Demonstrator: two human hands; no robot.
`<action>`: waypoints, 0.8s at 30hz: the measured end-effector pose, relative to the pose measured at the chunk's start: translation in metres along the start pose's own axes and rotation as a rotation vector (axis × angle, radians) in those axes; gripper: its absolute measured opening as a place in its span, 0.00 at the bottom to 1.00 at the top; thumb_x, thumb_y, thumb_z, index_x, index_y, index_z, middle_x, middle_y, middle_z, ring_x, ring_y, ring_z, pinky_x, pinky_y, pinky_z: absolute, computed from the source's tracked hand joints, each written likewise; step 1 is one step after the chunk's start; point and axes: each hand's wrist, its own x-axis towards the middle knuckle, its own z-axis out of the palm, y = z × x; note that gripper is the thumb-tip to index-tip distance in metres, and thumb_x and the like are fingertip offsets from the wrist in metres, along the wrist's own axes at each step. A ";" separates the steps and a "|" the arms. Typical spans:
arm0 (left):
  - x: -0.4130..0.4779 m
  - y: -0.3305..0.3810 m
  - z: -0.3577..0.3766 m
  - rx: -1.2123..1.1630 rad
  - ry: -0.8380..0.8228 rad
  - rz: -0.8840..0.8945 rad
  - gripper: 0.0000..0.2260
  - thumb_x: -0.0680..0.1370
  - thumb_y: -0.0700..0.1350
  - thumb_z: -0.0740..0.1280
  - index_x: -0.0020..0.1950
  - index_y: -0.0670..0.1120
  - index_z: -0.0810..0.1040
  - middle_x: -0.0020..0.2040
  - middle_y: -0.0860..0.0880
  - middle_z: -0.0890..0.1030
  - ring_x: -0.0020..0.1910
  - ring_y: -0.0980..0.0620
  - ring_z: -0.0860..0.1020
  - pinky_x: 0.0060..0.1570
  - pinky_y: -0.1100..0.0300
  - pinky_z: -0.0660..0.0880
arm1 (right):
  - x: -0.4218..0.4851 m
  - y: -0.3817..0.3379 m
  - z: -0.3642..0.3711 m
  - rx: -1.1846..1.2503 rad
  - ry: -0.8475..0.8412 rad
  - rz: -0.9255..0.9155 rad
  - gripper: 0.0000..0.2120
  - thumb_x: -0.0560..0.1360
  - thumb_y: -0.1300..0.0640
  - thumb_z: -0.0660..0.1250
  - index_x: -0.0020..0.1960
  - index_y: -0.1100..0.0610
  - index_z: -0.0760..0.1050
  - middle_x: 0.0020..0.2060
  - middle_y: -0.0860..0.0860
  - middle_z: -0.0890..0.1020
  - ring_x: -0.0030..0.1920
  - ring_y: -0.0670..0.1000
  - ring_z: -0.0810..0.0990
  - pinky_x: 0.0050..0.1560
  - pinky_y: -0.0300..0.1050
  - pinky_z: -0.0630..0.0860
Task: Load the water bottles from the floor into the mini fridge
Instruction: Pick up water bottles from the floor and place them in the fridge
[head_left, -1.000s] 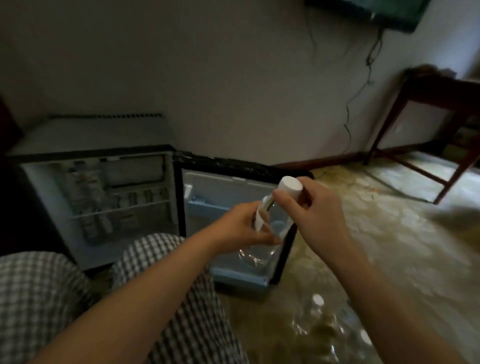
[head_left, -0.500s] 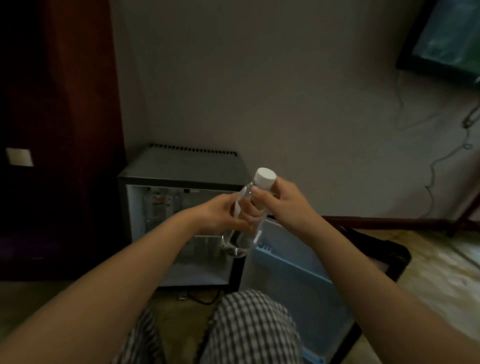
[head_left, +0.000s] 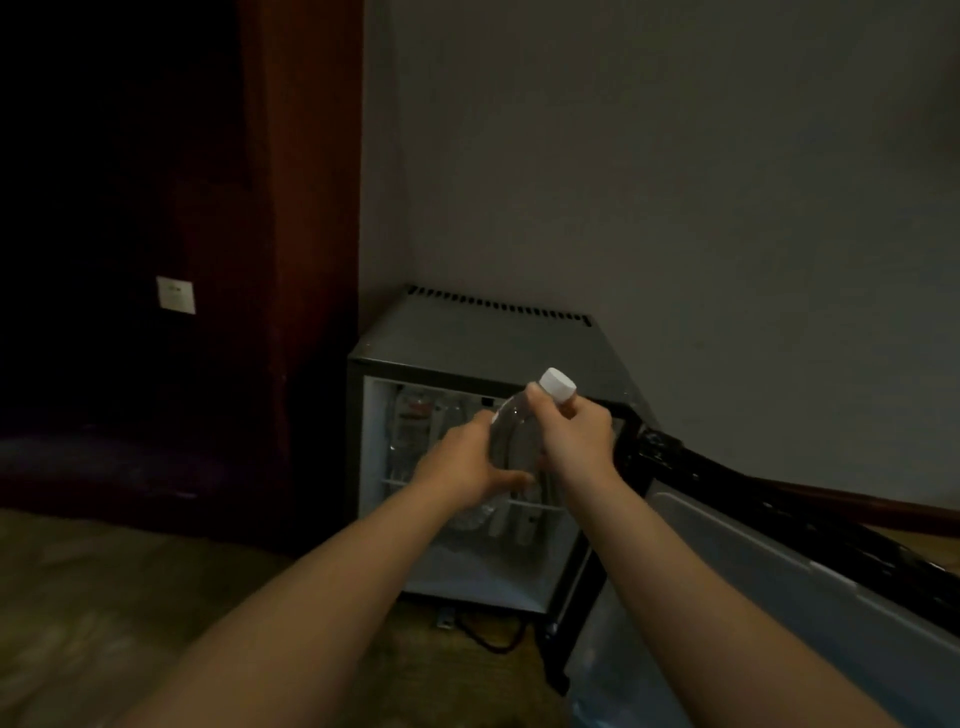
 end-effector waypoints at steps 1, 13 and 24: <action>0.004 -0.004 0.002 0.061 0.043 -0.026 0.30 0.67 0.57 0.73 0.65 0.51 0.67 0.61 0.49 0.77 0.60 0.48 0.76 0.56 0.53 0.75 | 0.005 0.003 0.007 -0.005 0.003 0.010 0.10 0.67 0.41 0.69 0.36 0.47 0.78 0.42 0.49 0.84 0.48 0.55 0.83 0.56 0.59 0.77; 0.062 -0.080 0.007 -0.117 -0.199 -0.065 0.24 0.64 0.51 0.77 0.56 0.56 0.73 0.54 0.52 0.80 0.55 0.52 0.79 0.59 0.49 0.76 | 0.055 0.042 0.027 -0.108 -0.577 0.119 0.08 0.74 0.57 0.69 0.50 0.48 0.75 0.49 0.49 0.81 0.51 0.49 0.81 0.51 0.47 0.79; 0.095 -0.087 0.033 -0.153 -0.357 -0.103 0.25 0.69 0.45 0.74 0.63 0.54 0.69 0.60 0.48 0.77 0.58 0.50 0.76 0.61 0.52 0.73 | 0.082 0.084 0.030 -0.262 -0.525 -0.063 0.15 0.70 0.60 0.73 0.56 0.57 0.76 0.48 0.49 0.82 0.49 0.44 0.81 0.48 0.32 0.76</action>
